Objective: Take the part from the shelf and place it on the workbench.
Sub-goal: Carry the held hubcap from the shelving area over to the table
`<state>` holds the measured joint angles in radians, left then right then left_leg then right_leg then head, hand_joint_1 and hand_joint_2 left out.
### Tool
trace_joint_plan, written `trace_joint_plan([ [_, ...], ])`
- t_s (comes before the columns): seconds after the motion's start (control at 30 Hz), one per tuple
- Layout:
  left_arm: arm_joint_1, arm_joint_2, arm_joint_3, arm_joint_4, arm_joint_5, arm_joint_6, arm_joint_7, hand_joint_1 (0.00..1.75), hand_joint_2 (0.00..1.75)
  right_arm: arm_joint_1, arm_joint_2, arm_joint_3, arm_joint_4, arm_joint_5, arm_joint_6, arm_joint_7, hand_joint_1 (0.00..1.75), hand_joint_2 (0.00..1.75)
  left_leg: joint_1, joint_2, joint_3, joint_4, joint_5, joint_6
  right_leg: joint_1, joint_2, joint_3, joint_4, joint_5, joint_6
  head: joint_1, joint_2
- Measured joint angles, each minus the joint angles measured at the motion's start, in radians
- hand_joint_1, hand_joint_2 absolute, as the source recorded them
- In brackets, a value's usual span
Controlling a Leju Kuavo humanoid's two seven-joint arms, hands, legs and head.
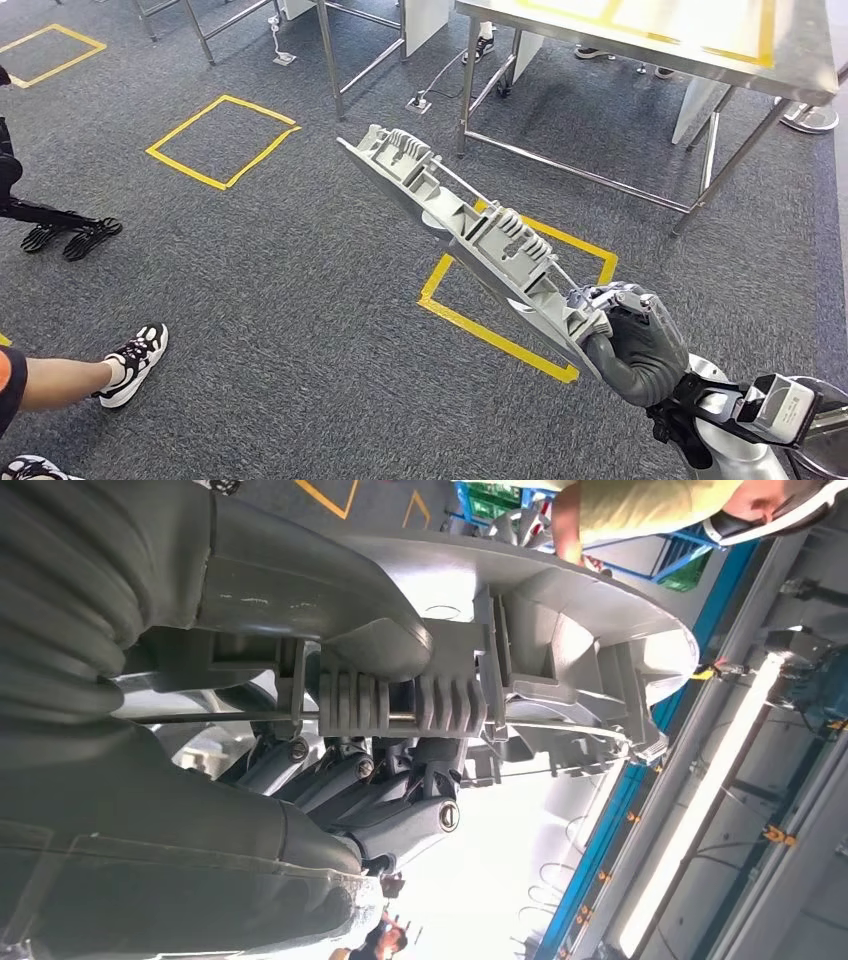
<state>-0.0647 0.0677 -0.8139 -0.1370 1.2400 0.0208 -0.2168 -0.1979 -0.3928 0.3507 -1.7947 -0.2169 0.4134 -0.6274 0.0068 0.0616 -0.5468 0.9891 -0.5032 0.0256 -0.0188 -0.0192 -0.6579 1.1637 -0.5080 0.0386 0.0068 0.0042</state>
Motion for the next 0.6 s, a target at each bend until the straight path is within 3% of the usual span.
trace_joint_plan([
  [0.07, 0.000, 0.001, 0.000, 0.001, 0.003, -0.001, 0.000, 0.00, 0.00, -0.015, 0.008, 0.011, 0.004, 0.003, 0.003, 0.005, 1.75, 1.75, -0.006, 0.018, 0.004, 0.003, -0.006, -0.009, 0.003, -0.036, 0.062, -0.116, 0.034, -0.009, -0.002, 0.000],
  [0.1, 0.000, 0.001, 0.000, 0.002, 0.004, -0.001, 0.000, 0.00, 0.00, -0.021, 0.011, 0.015, 0.006, 0.004, 0.004, 0.006, 1.75, 1.75, -0.009, 0.026, 0.005, 0.004, -0.008, -0.014, 0.005, -0.044, 0.072, -0.137, 0.036, -0.015, -0.003, 0.000],
  [0.17, -0.001, 0.001, 0.000, 0.002, 0.005, -0.001, 0.001, 0.00, 0.00, -0.028, 0.015, 0.020, 0.009, 0.003, 0.006, 0.007, 1.75, 1.75, -0.009, 0.042, 0.008, 0.004, -0.010, -0.024, 0.009, -0.025, 0.068, -0.139, 0.036, -0.029, -0.006, 0.000],
  [0.2, -0.002, 0.000, 0.000, 0.002, 0.005, -0.001, 0.001, 0.00, 0.00, -0.030, 0.015, 0.020, 0.009, 0.002, 0.007, 0.007, 1.75, 1.75, -0.006, 0.036, 0.007, 0.007, -0.014, -0.031, 0.009, -0.015, 0.068, -0.140, 0.038, -0.034, -0.006, 0.000],
  [0.27, -0.002, -0.001, 0.000, 0.002, 0.005, -0.002, 0.002, 0.00, 0.00, -0.033, 0.016, 0.021, 0.011, 0.000, 0.011, 0.007, 1.75, 1.75, -0.001, -0.006, -0.015, 0.057, -0.050, -0.042, 0.005, 0.003, 0.067, -0.143, 0.043, -0.046, -0.007, 0.000],
  [0.33, -0.002, -0.003, -0.001, 0.002, 0.006, -0.001, 0.002, 0.00, 0.00, -0.035, 0.018, 0.023, 0.013, -0.002, 0.014, 0.007, 1.75, 1.75, 0.001, -0.051, -0.075, 0.183, -0.116, -0.046, 0.003, 0.021, 0.064, -0.143, 0.046, -0.053, -0.009, 0.000],
  [0.4, 0.000, -0.004, -0.001, 0.003, 0.008, 0.000, 0.002, 0.00, 0.00, -0.035, 0.021, 0.025, 0.016, -0.005, 0.016, 0.008, 1.75, 1.75, 0.001, -0.060, -0.130, 0.291, -0.149, -0.045, 0.003, 0.042, 0.061, -0.143, 0.048, -0.055, -0.009, 0.000],
  [0.43, 0.000, -0.004, -0.001, 0.003, 0.008, 0.000, 0.002, 0.00, 0.00, -0.035, 0.022, 0.026, 0.019, -0.006, 0.017, 0.009, 1.75, 1.75, 0.001, -0.061, -0.134, 0.295, -0.138, -0.044, 0.003, 0.054, 0.061, -0.142, 0.048, -0.055, -0.009, 0.000],
  [0.5, 0.000, -0.005, -0.001, 0.003, 0.008, 0.000, 0.003, 0.00, 0.00, -0.036, 0.023, 0.026, 0.021, -0.007, 0.017, 0.012, 1.75, 1.75, 0.002, -0.075, -0.085, 0.190, -0.071, -0.038, 0.003, 0.077, 0.064, -0.142, 0.050, -0.053, -0.009, 0.000],
  [0.53, 0.000, -0.004, -0.001, 0.003, 0.008, 0.000, 0.003, 0.00, 0.00, -0.037, 0.024, 0.026, 0.021, -0.007, 0.018, 0.013, 1.75, 1.75, 0.003, -0.097, -0.050, 0.116, -0.041, -0.034, 0.004, 0.088, 0.064, -0.142, 0.050, -0.050, -0.009, 0.000],
  [0.6, 0.000, -0.004, -0.001, 0.003, 0.008, 0.000, 0.004, 0.00, 0.00, -0.040, 0.025, 0.026, 0.022, -0.008, 0.018, 0.014, 1.75, 1.75, 0.003, -0.128, -0.006, 0.024, -0.014, -0.026, 0.005, 0.110, 0.060, -0.141, 0.053, -0.040, -0.008, 0.000],
])
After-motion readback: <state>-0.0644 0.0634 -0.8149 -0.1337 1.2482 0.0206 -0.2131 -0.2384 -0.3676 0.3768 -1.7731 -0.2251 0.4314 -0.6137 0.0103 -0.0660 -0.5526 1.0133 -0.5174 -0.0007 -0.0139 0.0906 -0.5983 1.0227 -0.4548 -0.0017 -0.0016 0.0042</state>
